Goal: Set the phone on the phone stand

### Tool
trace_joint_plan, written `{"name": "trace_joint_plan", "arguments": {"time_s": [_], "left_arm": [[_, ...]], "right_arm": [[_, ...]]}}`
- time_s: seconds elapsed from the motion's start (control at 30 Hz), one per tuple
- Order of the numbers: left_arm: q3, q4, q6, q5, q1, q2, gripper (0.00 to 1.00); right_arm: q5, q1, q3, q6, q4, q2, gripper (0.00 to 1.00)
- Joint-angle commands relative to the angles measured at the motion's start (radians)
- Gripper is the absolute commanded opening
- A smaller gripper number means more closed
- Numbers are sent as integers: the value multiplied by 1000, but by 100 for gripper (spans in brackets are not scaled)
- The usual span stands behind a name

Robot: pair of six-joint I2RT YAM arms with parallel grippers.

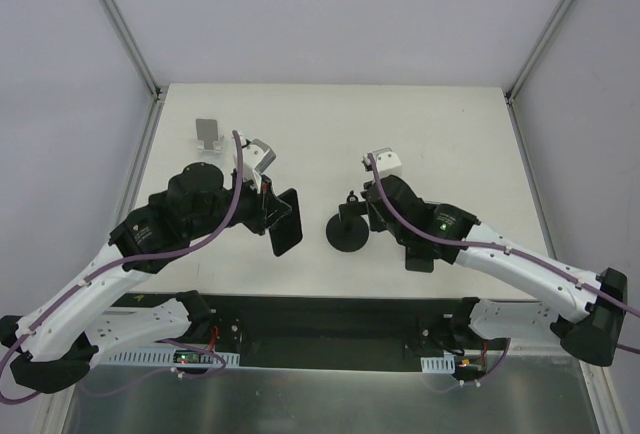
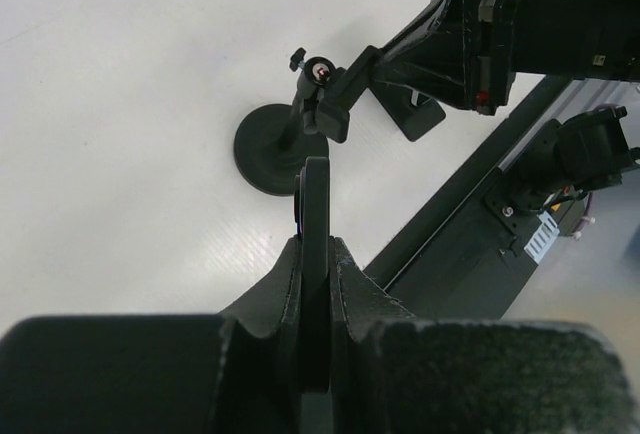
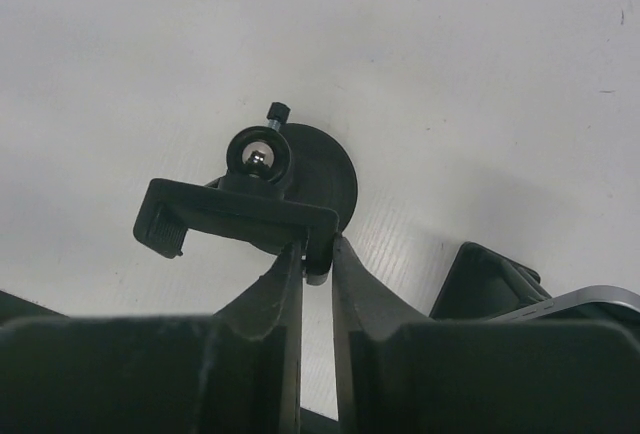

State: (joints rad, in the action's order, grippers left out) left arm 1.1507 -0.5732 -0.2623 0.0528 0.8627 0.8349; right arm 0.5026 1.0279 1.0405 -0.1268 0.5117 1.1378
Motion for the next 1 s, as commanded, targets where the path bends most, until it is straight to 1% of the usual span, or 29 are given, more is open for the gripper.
{"name": "trace_joint_plan", "arguments": {"time_s": [0.0, 0.07, 0.13, 0.17, 0.27, 0.33, 0.37, 0.43, 0.47, 0.53, 0.67, 0.77, 0.83, 0.87, 0.9, 0.97], "left_arm": [[-14, 139, -12, 53, -2, -17, 0], [-28, 167, -23, 70, -2, -20, 0], [-54, 226, -38, 90, -2, -20, 0], [-60, 243, -38, 105, -2, -17, 0], [-63, 289, -40, 157, -2, 4, 0], [-63, 318, -40, 177, -2, 21, 0], [-60, 325, -38, 182, -2, 27, 0], [-55, 335, -35, 189, -2, 43, 0], [-54, 351, -34, 194, -2, 47, 0], [-55, 371, -37, 218, -4, 66, 0], [-75, 472, -35, 265, -4, 101, 0], [-65, 524, -17, 289, -7, 135, 0], [-66, 561, -5, 305, -10, 142, 0], [-71, 570, -5, 314, -11, 142, 0], [-88, 628, -3, 335, -11, 138, 0], [-92, 645, 5, 352, -11, 135, 0]], "right_arm": [[-39, -14, -56, 3, -88, -56, 9], [-32, -14, -88, 0, -114, -82, 3], [-33, -12, -117, 7, -143, -102, 2], [-36, -14, -122, 13, -153, -108, 4], [-62, -12, -132, 32, -182, -122, 16], [-72, -12, -131, 32, -190, -128, 20], [-75, -14, -132, 35, -188, -133, 28], [-81, -12, -138, 35, -184, -150, 37], [-85, -12, -142, 30, -182, -159, 43], [-91, -14, -151, 21, -171, -203, 47], [-107, -14, -172, 21, -151, -302, 55], [-107, -17, -175, 36, -105, -348, 54], [-116, -22, -181, 52, -87, -349, 52], [-122, -26, -180, 53, -84, -349, 48], [-133, -29, -184, 58, -81, -345, 46], [-150, -35, -194, 76, -93, -337, 41]]}}
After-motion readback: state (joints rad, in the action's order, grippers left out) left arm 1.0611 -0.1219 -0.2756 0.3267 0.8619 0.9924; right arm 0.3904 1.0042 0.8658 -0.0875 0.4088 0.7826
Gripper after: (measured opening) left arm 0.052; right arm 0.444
